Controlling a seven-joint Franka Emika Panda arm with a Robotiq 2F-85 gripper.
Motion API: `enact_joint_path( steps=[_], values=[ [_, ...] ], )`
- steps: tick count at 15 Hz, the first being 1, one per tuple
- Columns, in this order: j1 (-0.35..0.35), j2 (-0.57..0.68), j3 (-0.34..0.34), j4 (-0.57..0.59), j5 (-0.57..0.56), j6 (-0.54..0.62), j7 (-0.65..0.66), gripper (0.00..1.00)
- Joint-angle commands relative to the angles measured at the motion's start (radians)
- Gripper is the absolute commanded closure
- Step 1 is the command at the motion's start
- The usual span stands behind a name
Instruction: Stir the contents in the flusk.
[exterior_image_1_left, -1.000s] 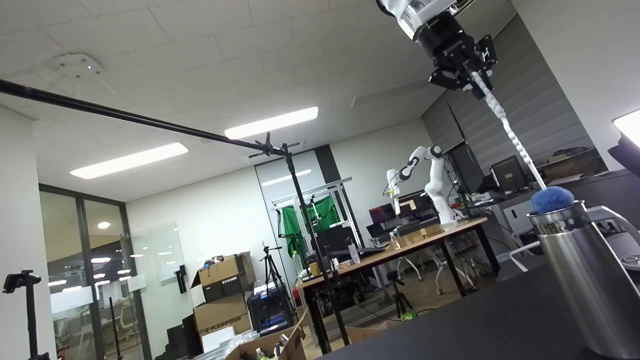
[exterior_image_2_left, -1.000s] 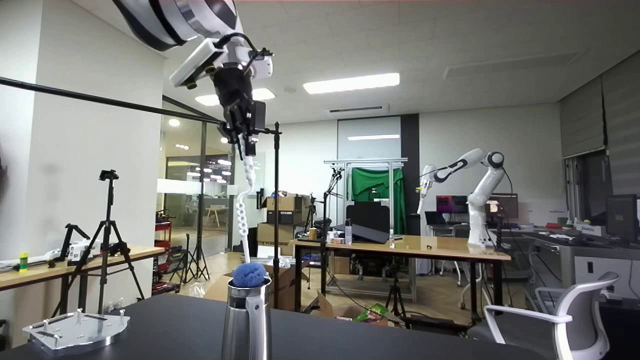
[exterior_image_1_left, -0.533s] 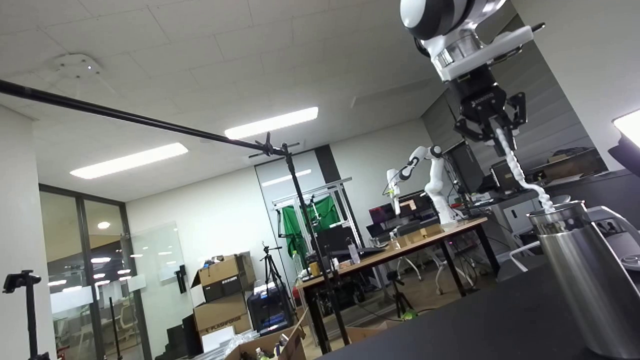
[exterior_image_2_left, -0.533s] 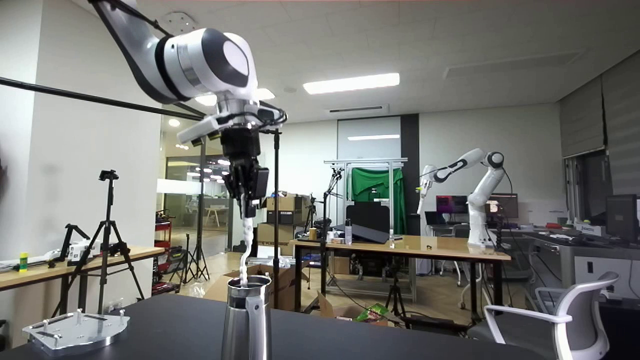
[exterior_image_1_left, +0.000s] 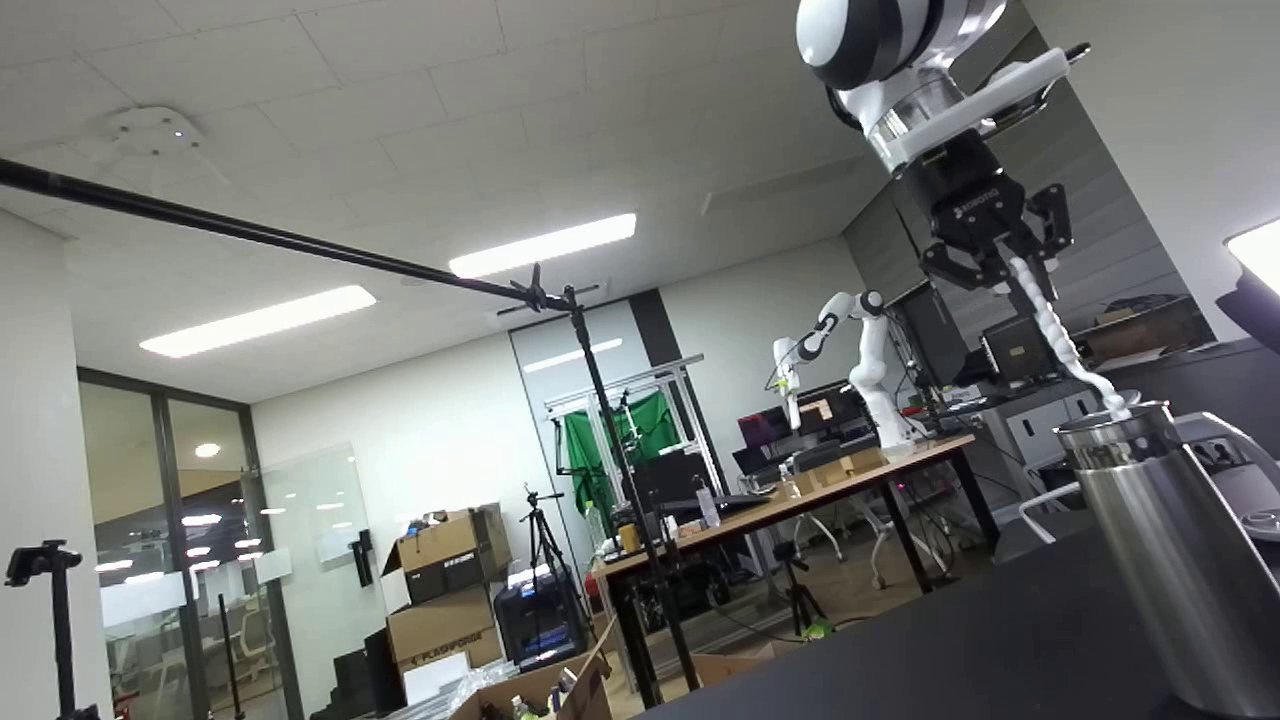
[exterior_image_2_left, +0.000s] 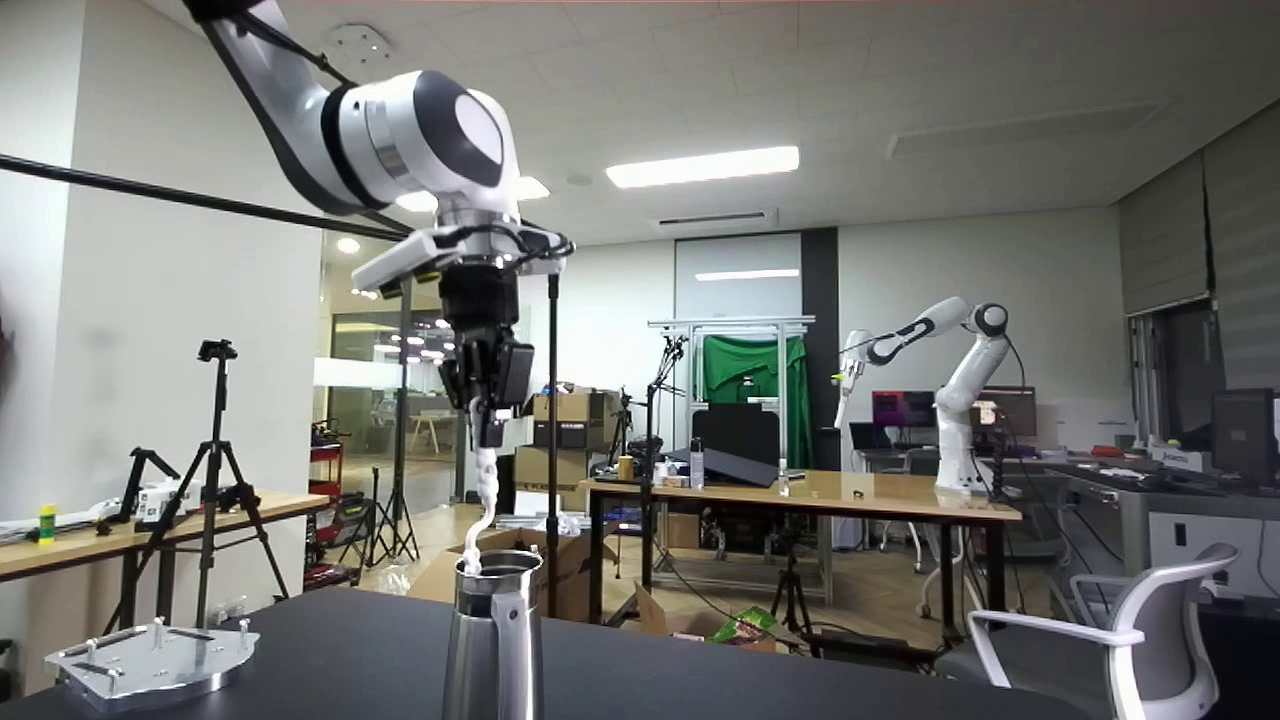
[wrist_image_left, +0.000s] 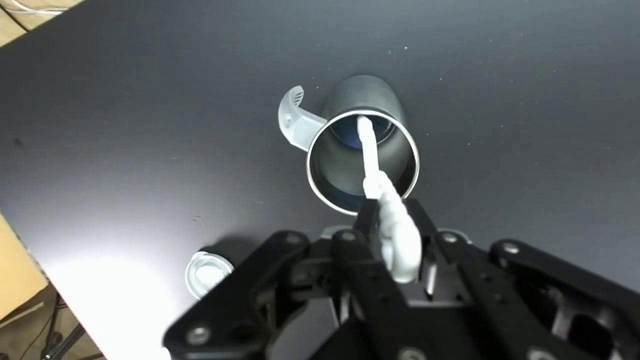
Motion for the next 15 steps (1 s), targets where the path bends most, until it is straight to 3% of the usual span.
enact_joint_path(
  steps=[1,7,12,13,15],
  values=[
    [0.014,-0.096,0.014,0.102,-0.015,-0.206,-0.021,0.95],
    [0.026,-0.198,0.061,0.293,-0.024,-0.42,-0.043,0.95],
    [0.018,-0.227,0.086,0.359,-0.056,-0.451,-0.045,0.95],
    [0.018,-0.231,0.082,0.351,-0.052,-0.442,-0.049,0.57],
    [0.009,-0.234,0.075,0.317,-0.048,-0.411,-0.033,0.51]
  ],
)
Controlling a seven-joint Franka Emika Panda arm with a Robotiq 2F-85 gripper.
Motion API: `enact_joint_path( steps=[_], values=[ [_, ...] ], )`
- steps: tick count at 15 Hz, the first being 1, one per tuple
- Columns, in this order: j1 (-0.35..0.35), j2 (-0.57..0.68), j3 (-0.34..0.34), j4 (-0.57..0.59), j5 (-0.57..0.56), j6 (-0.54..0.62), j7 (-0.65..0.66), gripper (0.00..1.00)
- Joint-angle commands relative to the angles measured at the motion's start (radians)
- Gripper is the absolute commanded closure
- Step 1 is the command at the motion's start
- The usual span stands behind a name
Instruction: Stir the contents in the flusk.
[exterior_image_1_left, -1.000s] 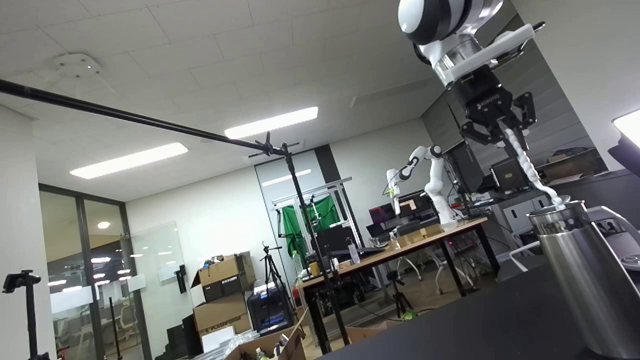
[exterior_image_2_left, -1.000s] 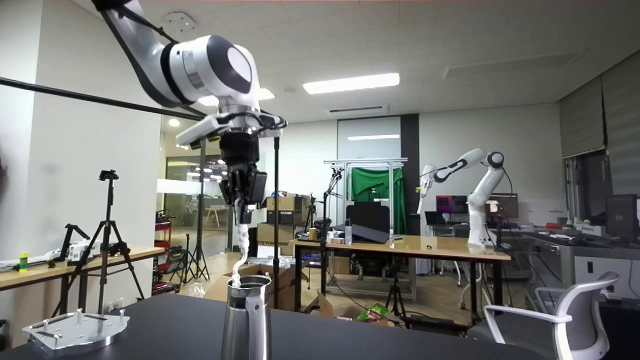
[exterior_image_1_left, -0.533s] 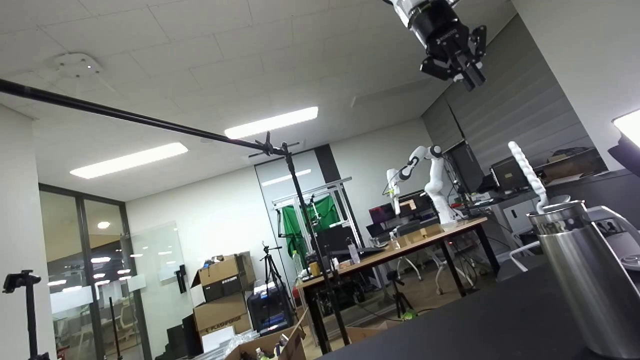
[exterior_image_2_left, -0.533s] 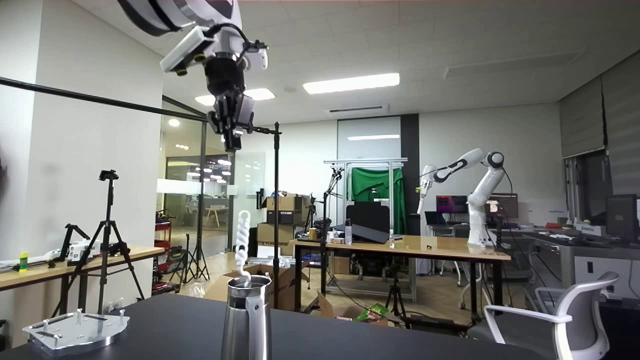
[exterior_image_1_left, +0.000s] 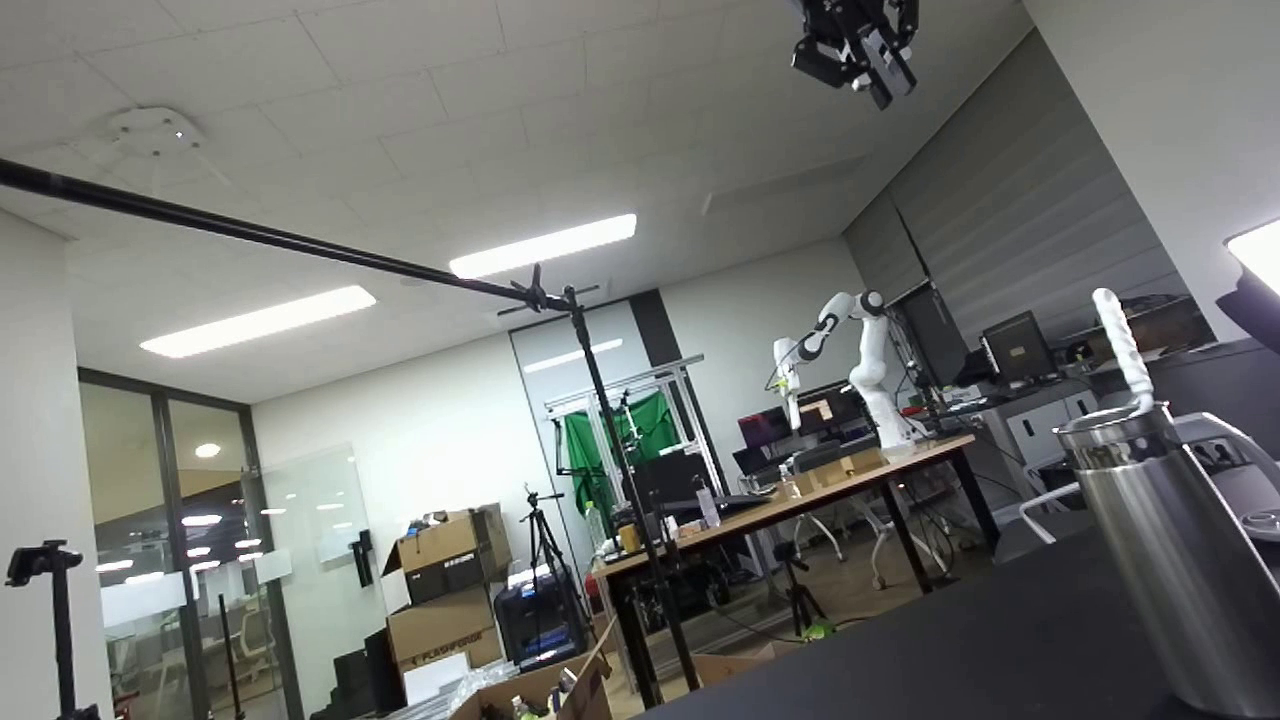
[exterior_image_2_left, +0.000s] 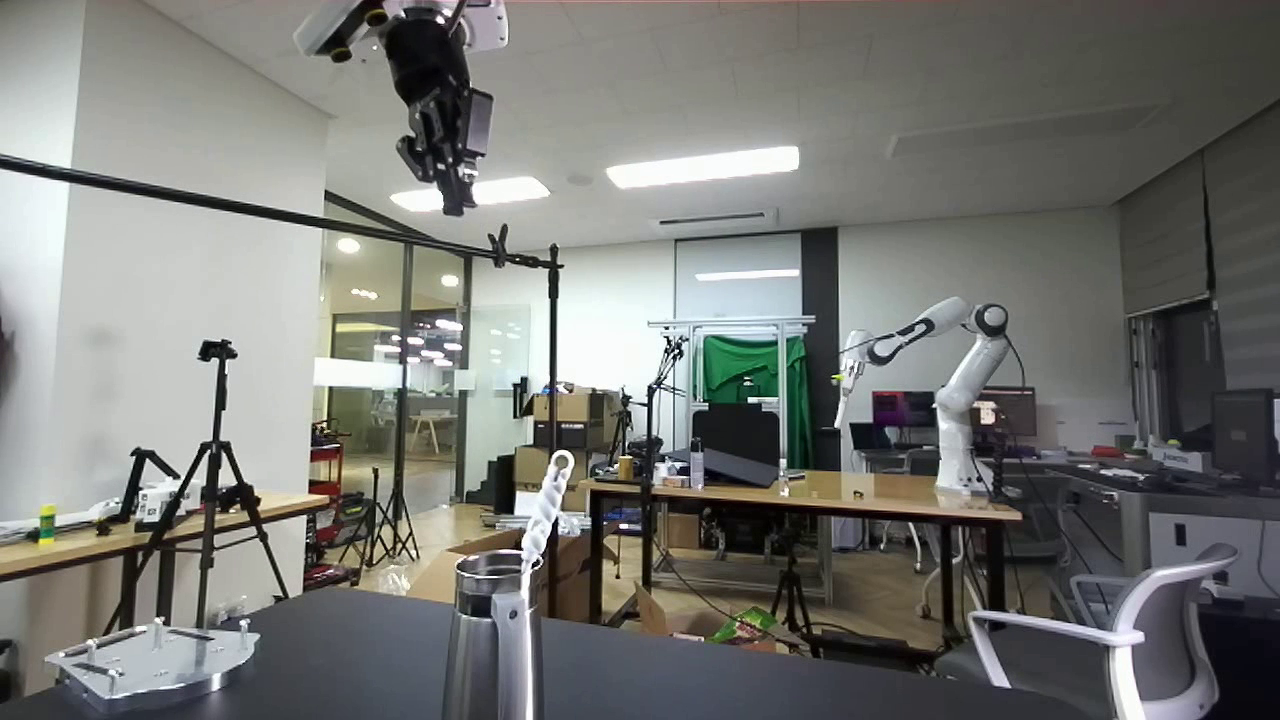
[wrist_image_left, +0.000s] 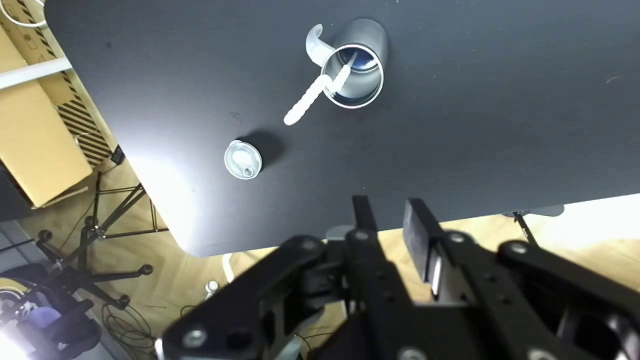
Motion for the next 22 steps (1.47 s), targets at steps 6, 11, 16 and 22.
enact_joint_path(
  steps=[6,11,16,22],
  values=[
    [-0.083,0.057,-0.041,-0.148,-0.001,0.196,0.167,0.09],
    [-0.127,0.16,-0.086,-0.238,0.024,0.319,0.337,0.0],
    [-0.13,0.241,-0.137,-0.279,0.103,0.378,0.478,0.0],
    [-0.124,0.306,-0.179,-0.282,0.272,0.441,0.595,0.0]
  ],
)
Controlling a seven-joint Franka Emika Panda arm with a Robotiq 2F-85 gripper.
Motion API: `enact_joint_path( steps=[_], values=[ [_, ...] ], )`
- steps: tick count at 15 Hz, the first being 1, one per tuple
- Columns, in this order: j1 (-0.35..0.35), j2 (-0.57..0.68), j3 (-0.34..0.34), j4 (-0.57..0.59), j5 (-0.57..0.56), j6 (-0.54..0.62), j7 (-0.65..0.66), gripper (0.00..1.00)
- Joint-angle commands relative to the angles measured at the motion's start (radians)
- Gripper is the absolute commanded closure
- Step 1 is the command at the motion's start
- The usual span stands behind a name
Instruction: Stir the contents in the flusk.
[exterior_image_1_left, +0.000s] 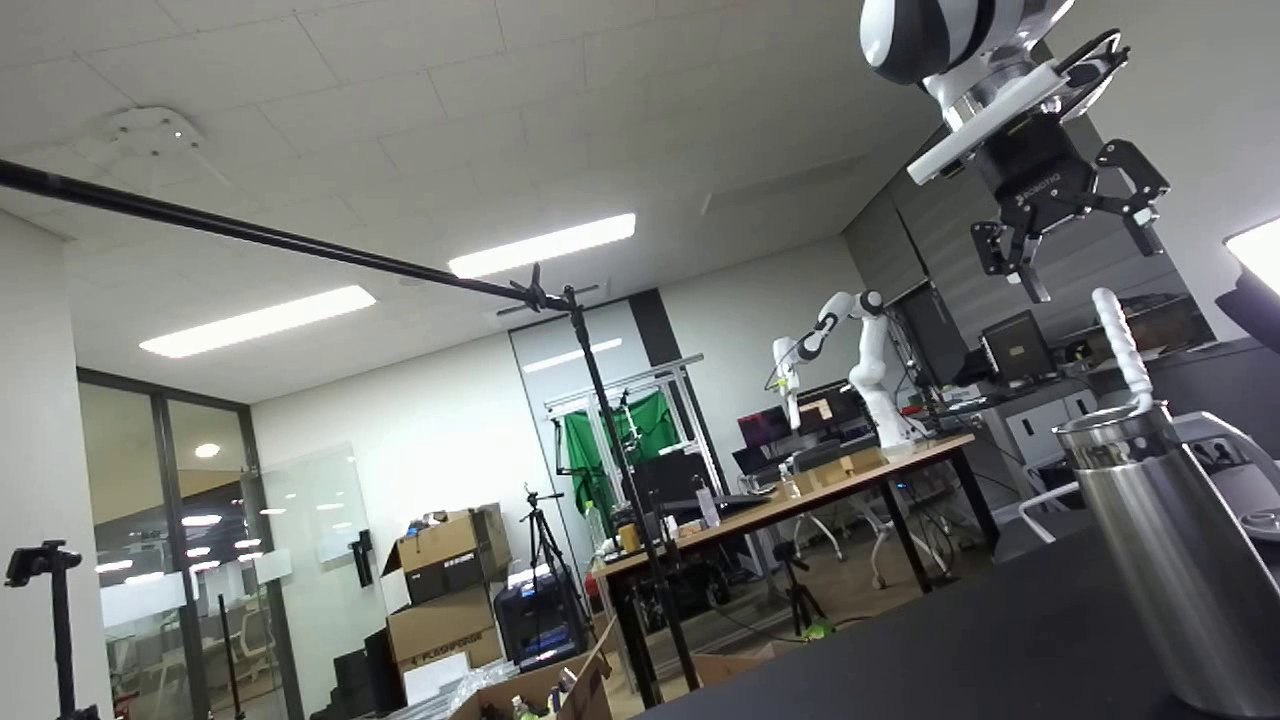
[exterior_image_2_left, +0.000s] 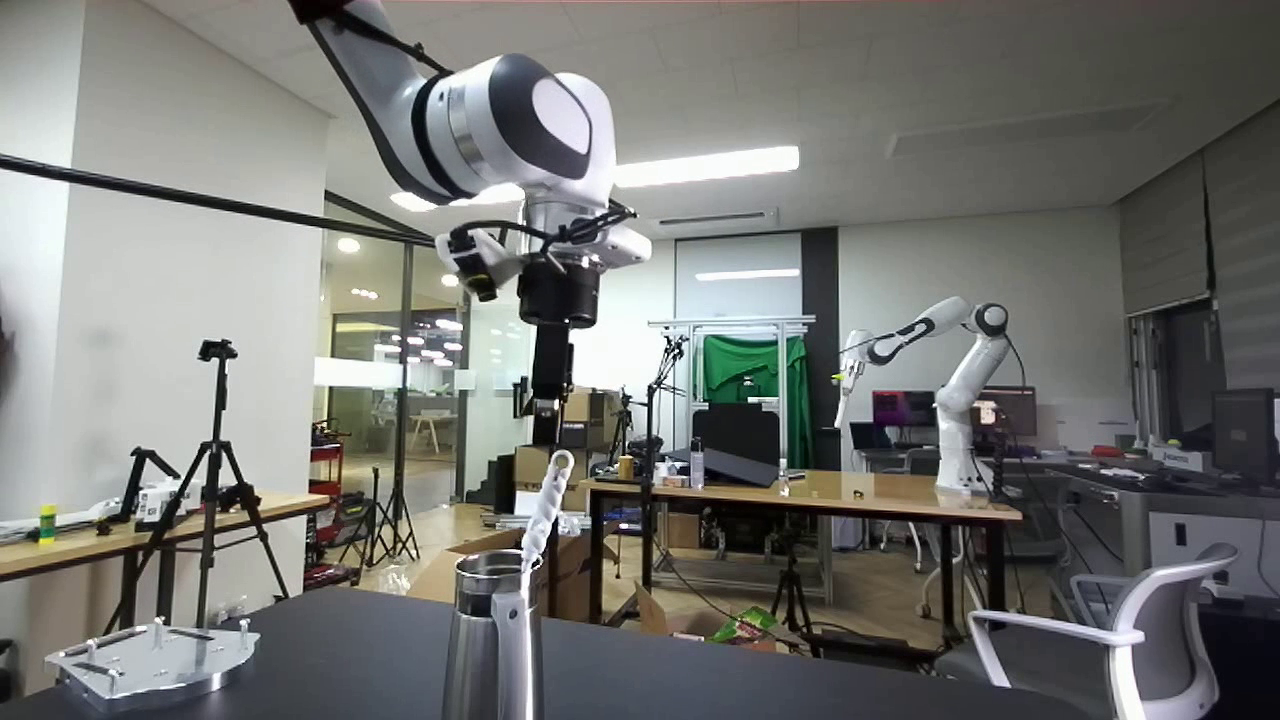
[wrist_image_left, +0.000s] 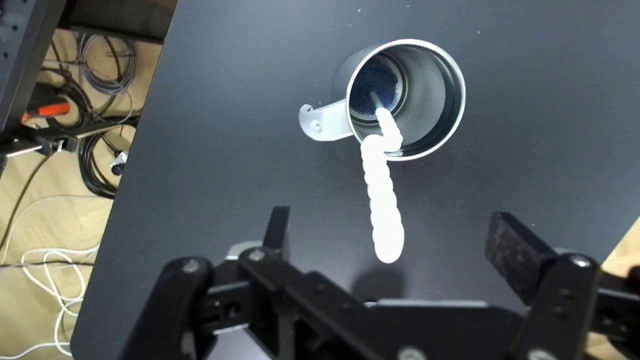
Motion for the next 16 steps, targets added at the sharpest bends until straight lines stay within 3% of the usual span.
enact_joint_path(
  steps=[1,7,11,12,13,16],
  values=[
    [0.008,0.018,-0.025,-0.01,0.093,0.061,0.094,0.0],
    [0.004,0.051,-0.051,-0.039,0.194,0.165,0.101,0.0],
    [0.003,0.08,-0.063,-0.037,0.259,0.15,0.061,0.0],
    [0.002,0.089,-0.064,-0.036,0.275,0.147,0.044,0.25],
    [0.001,0.098,-0.065,-0.031,0.289,0.136,0.03,0.25],
    [0.0,0.118,-0.067,-0.026,0.327,0.122,0.002,0.47]
  ],
)
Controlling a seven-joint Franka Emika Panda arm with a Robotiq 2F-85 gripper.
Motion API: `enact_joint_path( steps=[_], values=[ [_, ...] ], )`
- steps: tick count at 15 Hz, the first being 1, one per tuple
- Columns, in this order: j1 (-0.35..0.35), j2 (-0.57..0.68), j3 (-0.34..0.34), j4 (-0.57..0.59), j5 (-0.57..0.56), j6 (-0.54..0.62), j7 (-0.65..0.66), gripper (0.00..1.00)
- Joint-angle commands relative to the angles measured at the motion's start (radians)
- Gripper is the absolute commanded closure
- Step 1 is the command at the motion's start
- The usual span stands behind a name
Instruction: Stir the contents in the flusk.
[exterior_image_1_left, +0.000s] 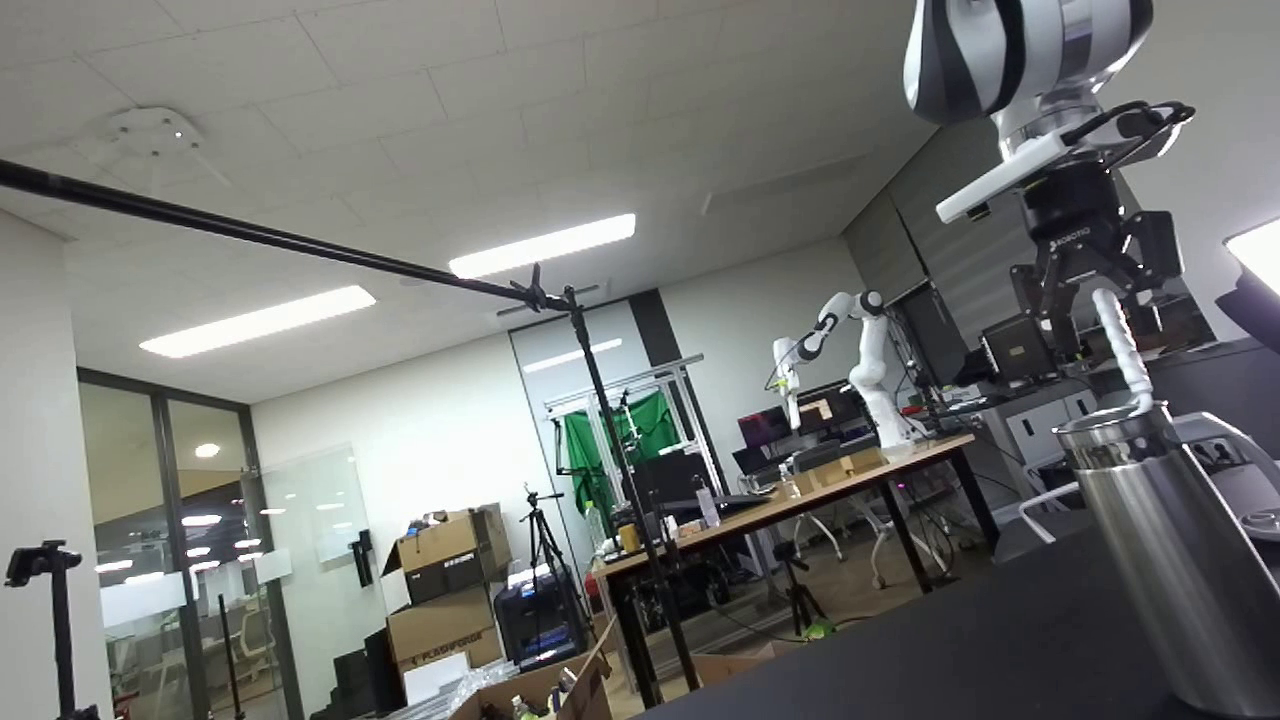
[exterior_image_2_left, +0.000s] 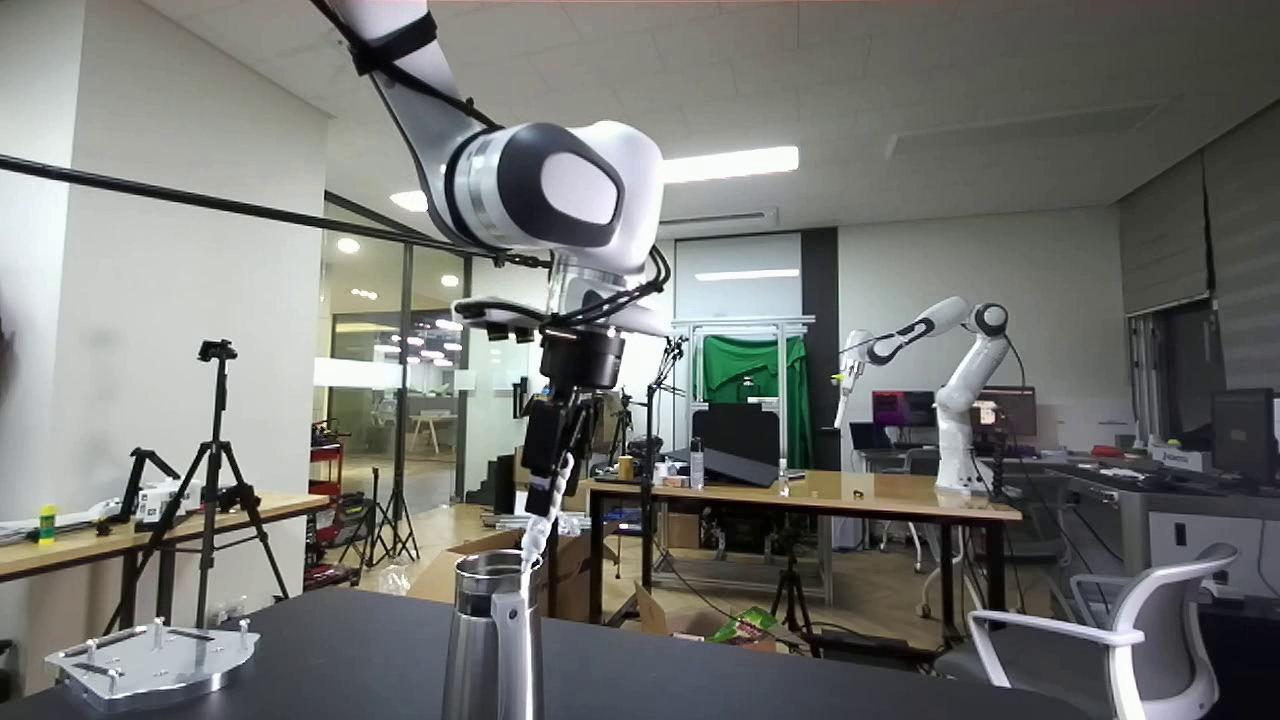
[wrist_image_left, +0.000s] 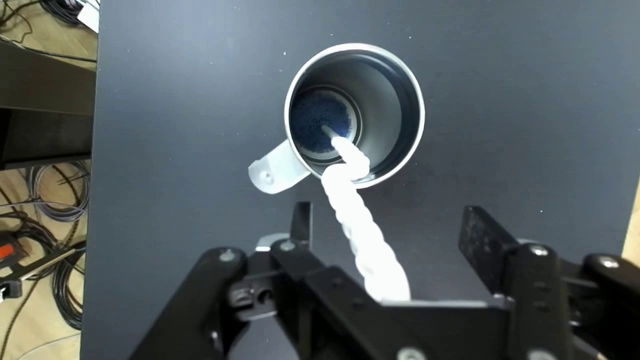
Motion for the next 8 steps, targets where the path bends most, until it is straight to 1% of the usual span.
enact_joint_path(
  steps=[1,7,8],
  values=[
    [0.0,0.017,-0.011,0.013,0.045,-0.031,-0.034,0.54],
    [0.0,0.016,-0.019,0.021,0.057,-0.077,-0.071,0.95],
    [0.001,0.005,-0.02,0.022,0.052,-0.09,-0.078,0.99]
  ],
)
